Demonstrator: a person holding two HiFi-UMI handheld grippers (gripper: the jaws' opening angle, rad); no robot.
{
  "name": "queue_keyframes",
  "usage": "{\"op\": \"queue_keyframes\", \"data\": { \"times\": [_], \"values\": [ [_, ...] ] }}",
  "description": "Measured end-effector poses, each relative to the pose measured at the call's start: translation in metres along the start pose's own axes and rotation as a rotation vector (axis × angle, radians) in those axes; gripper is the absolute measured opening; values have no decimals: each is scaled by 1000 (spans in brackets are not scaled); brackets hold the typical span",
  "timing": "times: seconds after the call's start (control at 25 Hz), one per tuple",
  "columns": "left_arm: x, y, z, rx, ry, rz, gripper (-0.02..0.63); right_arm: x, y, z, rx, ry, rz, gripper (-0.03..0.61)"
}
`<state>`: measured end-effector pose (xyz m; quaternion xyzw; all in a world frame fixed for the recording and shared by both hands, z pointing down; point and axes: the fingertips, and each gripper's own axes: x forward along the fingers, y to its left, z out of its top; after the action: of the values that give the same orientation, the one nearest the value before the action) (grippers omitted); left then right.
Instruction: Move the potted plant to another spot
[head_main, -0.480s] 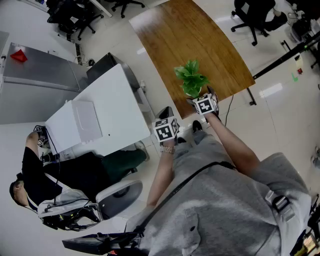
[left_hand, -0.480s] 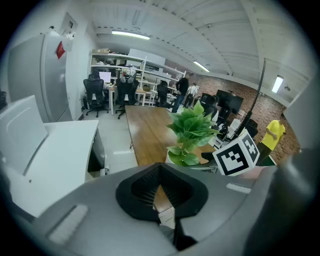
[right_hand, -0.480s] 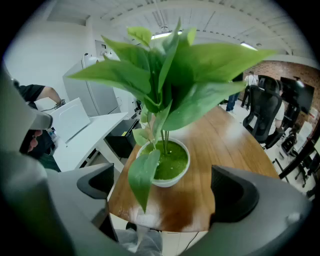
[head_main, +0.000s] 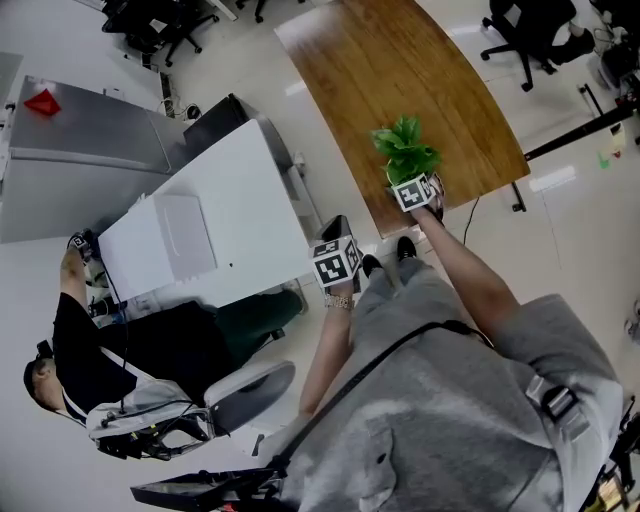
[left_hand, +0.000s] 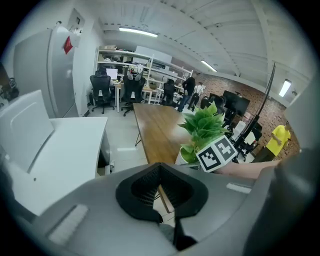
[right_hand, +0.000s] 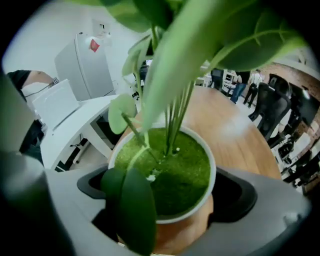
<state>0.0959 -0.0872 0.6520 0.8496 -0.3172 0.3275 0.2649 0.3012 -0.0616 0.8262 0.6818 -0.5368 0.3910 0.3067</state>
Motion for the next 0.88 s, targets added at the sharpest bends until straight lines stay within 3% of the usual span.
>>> {"op": "queue_keyframes", "data": {
  "times": [0.16,0.4,0.64,0.76,0.88],
  "values": [
    [2,9,8,-9,-9,-4,15,7,-3,-19,6,37,-15,539],
    [8,14,17,-26,-14,-9,15,-2,-2,-7,-4,-48,40,516],
    [10,25,27,-54,-34,-5,15,-16,6,15,-93,-74,83,514],
    [3,39,21,-83,-52,15,15,-18,38,28,-162,-90,152,514],
    [-10,68,9,-145,-88,71,15,-9,99,52,-269,-116,245,514]
  ]
}}
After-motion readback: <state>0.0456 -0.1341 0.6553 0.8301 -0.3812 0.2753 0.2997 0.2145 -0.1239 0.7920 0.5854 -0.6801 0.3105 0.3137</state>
